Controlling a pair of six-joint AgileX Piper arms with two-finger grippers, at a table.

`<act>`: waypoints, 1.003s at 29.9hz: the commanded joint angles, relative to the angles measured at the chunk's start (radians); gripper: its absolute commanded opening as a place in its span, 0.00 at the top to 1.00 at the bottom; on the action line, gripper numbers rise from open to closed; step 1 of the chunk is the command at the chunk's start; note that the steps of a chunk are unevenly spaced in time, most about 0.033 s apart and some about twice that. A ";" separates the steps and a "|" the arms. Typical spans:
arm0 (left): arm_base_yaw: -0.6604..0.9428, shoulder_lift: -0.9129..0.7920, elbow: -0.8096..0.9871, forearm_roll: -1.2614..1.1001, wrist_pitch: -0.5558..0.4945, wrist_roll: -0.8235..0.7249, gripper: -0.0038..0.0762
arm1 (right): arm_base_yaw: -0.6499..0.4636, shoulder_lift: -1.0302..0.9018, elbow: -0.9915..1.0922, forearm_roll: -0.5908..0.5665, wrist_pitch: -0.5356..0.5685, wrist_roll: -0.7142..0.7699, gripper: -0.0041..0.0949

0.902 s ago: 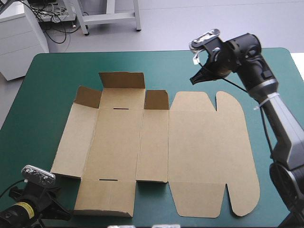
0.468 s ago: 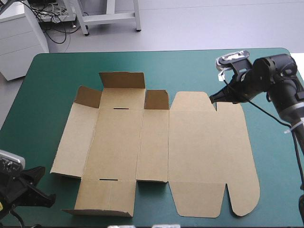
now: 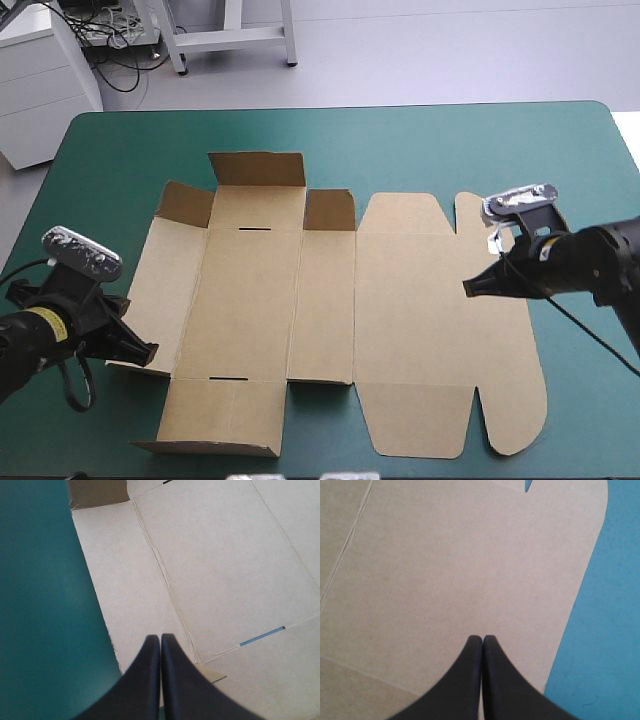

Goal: Fold the box

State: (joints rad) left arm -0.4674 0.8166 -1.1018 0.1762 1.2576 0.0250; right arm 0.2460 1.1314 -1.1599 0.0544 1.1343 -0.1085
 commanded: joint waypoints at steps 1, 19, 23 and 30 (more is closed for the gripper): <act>-0.004 0.054 -0.057 0.009 -0.050 0.013 0.96 | -0.005 -0.132 0.058 0.003 -0.049 0.000 0.98; 0.163 0.268 -0.060 -0.412 -0.132 0.258 0.96 | -0.005 -0.436 0.214 -0.003 -0.023 -0.002 0.98; 0.344 0.276 -0.060 -0.594 -0.124 0.385 0.96 | -0.005 -0.436 0.258 -0.003 -0.044 -0.002 0.98; 0.651 0.276 -0.060 -0.688 -0.037 0.428 0.96 | -0.005 -0.436 0.297 -0.007 -0.092 -0.007 0.98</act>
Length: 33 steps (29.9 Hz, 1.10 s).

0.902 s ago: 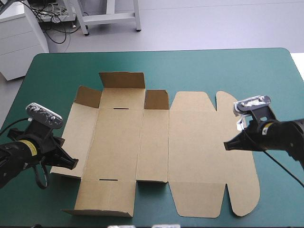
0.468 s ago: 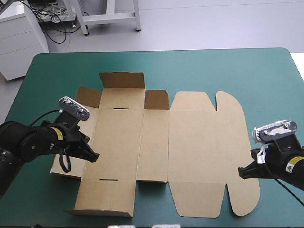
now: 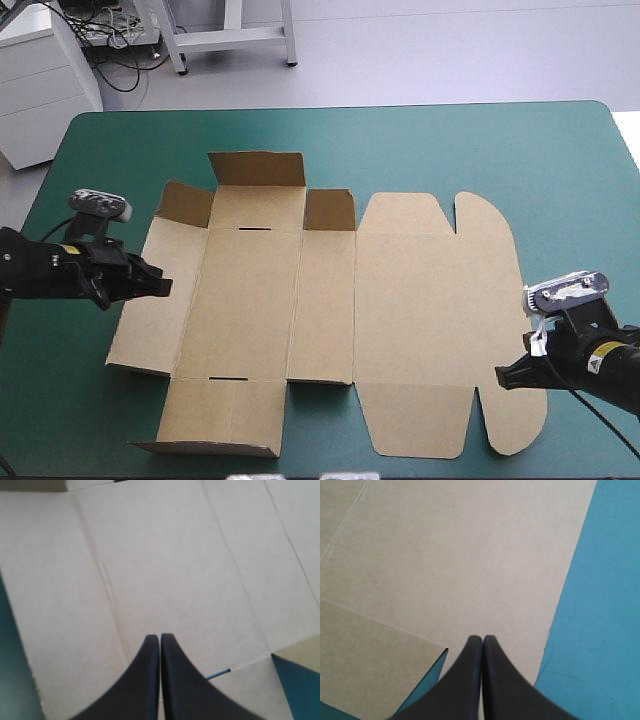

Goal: Fold the box

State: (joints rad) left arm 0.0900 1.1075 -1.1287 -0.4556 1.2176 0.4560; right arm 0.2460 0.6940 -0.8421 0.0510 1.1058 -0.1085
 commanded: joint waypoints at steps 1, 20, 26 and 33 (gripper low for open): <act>0.134 -0.015 -0.033 -0.056 0.017 -0.005 0.94 | -0.005 0.001 -0.021 -0.003 -0.064 -0.017 0.98; 0.276 0.193 -0.029 0.031 0.067 0.056 0.24 | -0.005 0.001 -0.021 -0.020 -0.078 0.021 0.98; 0.276 0.315 -0.029 0.027 0.079 0.116 0.24 | -0.005 0.001 -0.021 -0.020 -0.078 0.003 0.98; 0.311 0.432 -0.029 0.017 0.081 0.204 0.24 | -0.005 0.001 -0.021 -0.013 -0.098 -0.028 0.98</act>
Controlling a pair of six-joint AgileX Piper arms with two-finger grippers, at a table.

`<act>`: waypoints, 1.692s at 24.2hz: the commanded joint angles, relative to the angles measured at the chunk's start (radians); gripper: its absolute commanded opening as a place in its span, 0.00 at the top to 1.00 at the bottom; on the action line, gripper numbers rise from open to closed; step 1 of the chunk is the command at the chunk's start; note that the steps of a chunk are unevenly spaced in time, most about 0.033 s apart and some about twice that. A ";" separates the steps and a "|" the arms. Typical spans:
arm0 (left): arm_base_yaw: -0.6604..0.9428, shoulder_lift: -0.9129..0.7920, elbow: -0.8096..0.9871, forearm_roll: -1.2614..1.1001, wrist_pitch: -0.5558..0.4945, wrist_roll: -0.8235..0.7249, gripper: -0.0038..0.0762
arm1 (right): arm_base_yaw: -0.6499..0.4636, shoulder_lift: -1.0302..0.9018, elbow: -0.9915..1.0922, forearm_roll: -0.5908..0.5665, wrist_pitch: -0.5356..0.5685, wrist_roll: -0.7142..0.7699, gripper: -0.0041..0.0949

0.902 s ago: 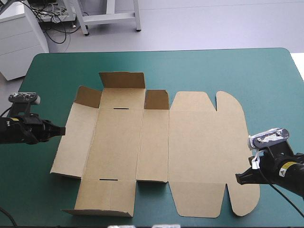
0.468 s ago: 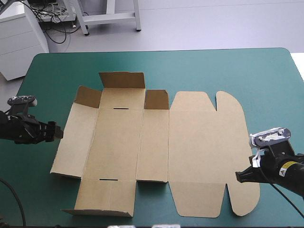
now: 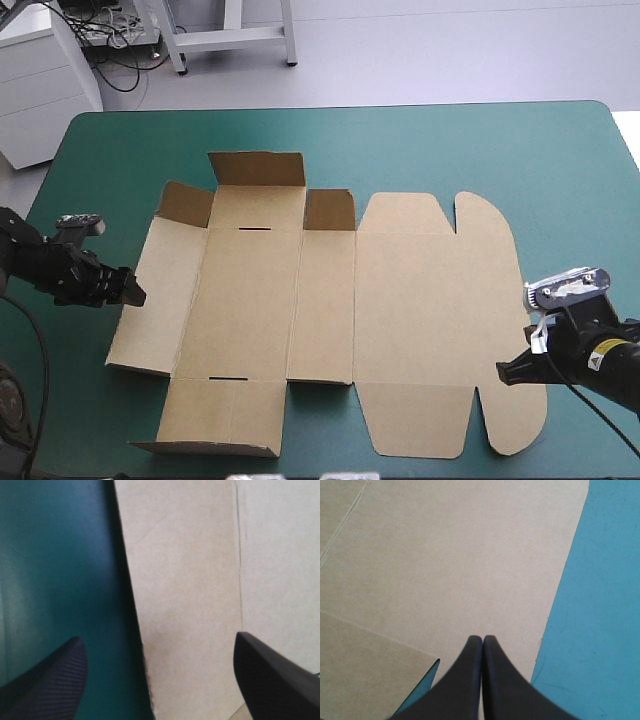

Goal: Fold the box

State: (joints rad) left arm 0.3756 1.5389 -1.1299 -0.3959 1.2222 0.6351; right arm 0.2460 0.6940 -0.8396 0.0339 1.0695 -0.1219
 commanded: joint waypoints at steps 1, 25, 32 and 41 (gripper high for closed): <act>0.042 0.012 -0.028 -0.053 0.082 0.033 0.24 | -0.005 0.001 -0.024 0.004 -0.063 -0.015 0.98; 0.020 0.132 0.219 -0.251 0.085 0.138 0.29 | -0.005 0.001 -0.024 0.020 -0.070 -0.019 0.98; -0.012 0.132 0.219 -0.187 0.085 0.104 0.34 | -0.005 0.001 -0.024 0.020 -0.070 -0.023 0.98; -0.012 0.132 0.219 -0.187 0.070 0.071 1.00 | -0.005 0.001 -0.024 0.020 -0.070 -0.023 0.98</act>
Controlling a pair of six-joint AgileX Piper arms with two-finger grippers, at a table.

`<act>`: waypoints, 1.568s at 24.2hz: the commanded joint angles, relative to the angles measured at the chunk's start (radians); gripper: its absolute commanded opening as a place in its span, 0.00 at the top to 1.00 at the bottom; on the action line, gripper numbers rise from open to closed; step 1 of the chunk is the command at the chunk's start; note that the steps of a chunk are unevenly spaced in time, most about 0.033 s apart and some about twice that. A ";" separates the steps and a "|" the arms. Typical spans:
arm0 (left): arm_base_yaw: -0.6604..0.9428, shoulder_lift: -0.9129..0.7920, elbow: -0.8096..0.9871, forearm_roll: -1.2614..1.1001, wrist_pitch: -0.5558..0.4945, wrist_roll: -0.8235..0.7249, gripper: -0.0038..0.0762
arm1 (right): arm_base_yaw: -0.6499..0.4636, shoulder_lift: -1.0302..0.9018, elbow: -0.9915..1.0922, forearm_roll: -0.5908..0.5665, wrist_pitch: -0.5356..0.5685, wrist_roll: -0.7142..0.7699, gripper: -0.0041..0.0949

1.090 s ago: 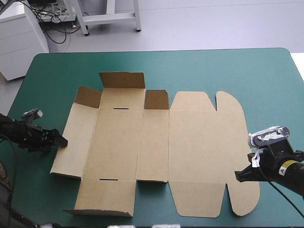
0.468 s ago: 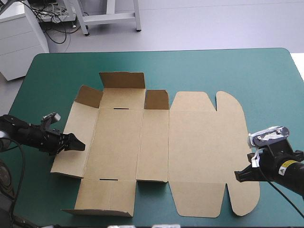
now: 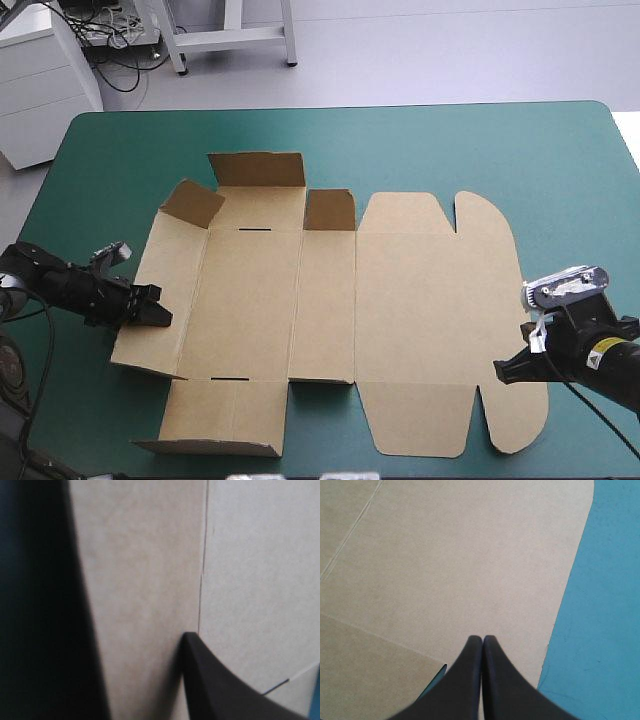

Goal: Fold the box

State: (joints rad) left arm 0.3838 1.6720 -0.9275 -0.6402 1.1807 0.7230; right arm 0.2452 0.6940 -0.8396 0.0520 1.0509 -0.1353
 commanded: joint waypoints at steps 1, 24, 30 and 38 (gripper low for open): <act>-0.020 -0.001 0.017 0.053 0.088 -0.017 0.99 | -0.004 0.001 -0.024 0.002 -0.052 -0.010 0.98; -0.456 -0.051 -0.601 0.444 0.051 -0.313 0.99 | -0.004 0.001 -0.024 -0.017 -0.052 0.004 0.98; -0.619 -0.047 -0.781 0.613 -0.018 -0.317 0.99 | -0.004 0.001 -0.024 -0.019 -0.052 0.004 0.98; -0.829 -0.038 -0.855 0.896 -0.099 -0.315 0.99 | -0.004 0.001 -0.024 -0.096 -0.056 0.029 0.98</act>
State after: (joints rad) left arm -0.3830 1.6744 -1.7457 0.1445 1.1580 0.4107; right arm 0.2452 0.6940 -0.8396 -0.0087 1.0477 -0.1220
